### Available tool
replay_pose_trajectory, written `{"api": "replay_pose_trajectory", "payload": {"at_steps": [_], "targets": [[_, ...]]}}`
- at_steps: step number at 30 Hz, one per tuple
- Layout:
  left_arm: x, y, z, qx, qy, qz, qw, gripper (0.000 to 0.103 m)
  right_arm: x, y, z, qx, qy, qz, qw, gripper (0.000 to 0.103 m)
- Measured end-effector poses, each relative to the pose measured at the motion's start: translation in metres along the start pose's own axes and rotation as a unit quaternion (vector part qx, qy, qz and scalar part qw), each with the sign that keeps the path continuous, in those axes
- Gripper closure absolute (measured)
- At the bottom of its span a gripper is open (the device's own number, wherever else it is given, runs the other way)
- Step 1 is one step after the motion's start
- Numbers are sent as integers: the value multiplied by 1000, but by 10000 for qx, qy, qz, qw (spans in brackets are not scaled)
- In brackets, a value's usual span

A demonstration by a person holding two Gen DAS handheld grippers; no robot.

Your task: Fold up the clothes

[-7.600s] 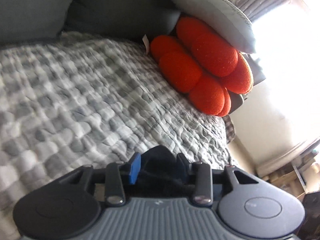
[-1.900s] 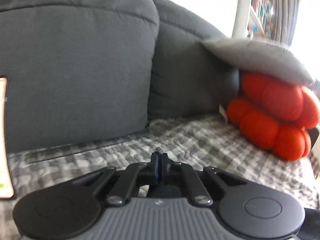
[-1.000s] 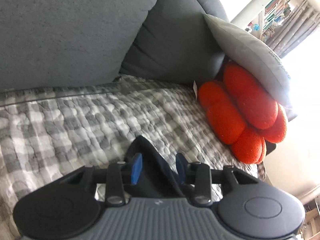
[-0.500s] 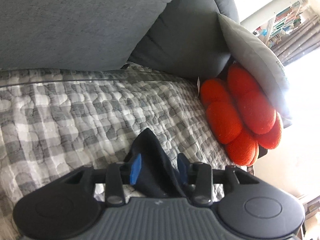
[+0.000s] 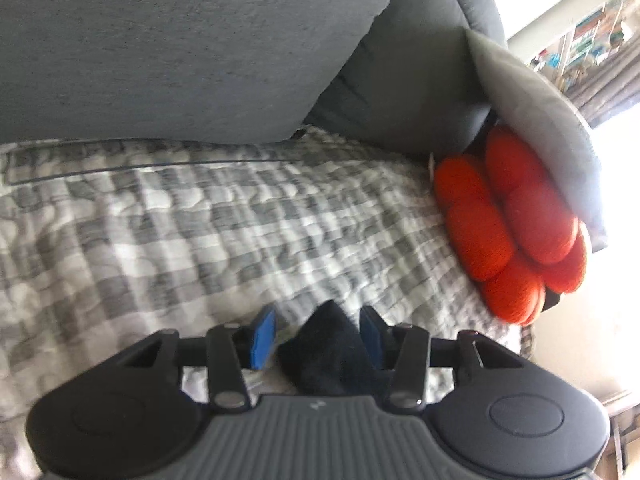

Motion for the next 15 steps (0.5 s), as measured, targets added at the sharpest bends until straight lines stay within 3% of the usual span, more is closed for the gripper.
{"api": "replay_pose_trajectory", "payload": {"at_steps": [6, 8, 9, 13, 15], "targets": [[-4, 1, -1, -74, 224, 167, 9996, 58, -2, -11, -16, 454, 591, -1, 9972, 99], [-6, 3, -5, -35, 395, 233, 9989, 68, -3, -13, -20, 537, 738, -8, 9958, 99], [-7, 4, -7, -3, 489, 260, 9985, 86, -4, -13, -21, 548, 778, -2, 9955, 99], [-10, 11, -21, 304, 946, 195, 9949, 95, -10, -7, -19, 492, 815, 71, 9954, 98], [-8, 4, -23, 197, 979, -125, 9949, 95, -14, -3, -18, 433, 816, 88, 9957, 98]]}}
Point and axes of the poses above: each gripper's, at about its wrist camera, not at the fingertips, and y roughly the way its jaws point, z to its left, x to its top, the point moved 1 cm from there along y, roughly the way its jaws point, and after that the axes turned 13 degrees about y, right-handed, at the moved point
